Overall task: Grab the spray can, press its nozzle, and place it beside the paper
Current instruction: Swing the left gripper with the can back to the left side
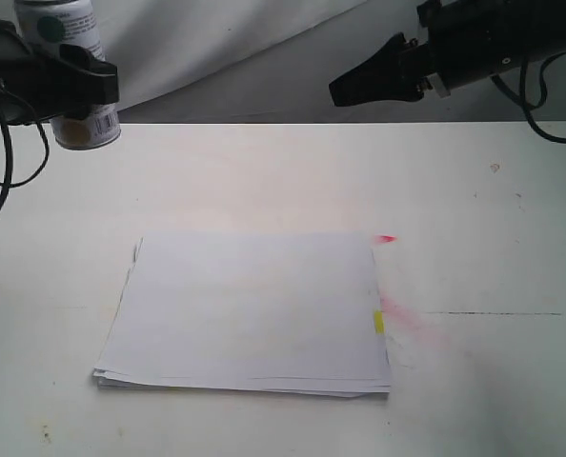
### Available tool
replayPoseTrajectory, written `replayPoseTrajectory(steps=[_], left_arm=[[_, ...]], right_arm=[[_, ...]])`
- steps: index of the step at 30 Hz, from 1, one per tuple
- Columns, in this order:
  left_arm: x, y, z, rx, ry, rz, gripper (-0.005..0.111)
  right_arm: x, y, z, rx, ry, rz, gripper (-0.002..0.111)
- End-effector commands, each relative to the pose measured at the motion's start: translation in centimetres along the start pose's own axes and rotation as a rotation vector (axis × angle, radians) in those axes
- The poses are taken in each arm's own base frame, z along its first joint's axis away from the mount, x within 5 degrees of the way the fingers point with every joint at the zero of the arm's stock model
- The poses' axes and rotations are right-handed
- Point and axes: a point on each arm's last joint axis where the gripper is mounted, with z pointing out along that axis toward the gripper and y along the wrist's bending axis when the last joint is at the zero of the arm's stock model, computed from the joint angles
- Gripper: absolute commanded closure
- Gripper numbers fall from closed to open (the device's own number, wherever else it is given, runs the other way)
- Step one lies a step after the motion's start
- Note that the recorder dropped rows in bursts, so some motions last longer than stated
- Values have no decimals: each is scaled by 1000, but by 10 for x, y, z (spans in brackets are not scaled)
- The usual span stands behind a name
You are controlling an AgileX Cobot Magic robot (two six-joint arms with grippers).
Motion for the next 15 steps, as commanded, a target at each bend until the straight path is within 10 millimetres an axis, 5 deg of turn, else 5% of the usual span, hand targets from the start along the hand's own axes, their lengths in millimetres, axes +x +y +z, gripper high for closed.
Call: replayPoseTrajectory(steps=[1, 15], left_arm=[[1, -2, 15, 42, -27, -18, 107], [37, 59, 85, 49, -114, -68, 107]], right_arm=[[-2, 2, -5, 1, -4, -9, 108], [-2, 3, -4, 0, -3, -10, 108]])
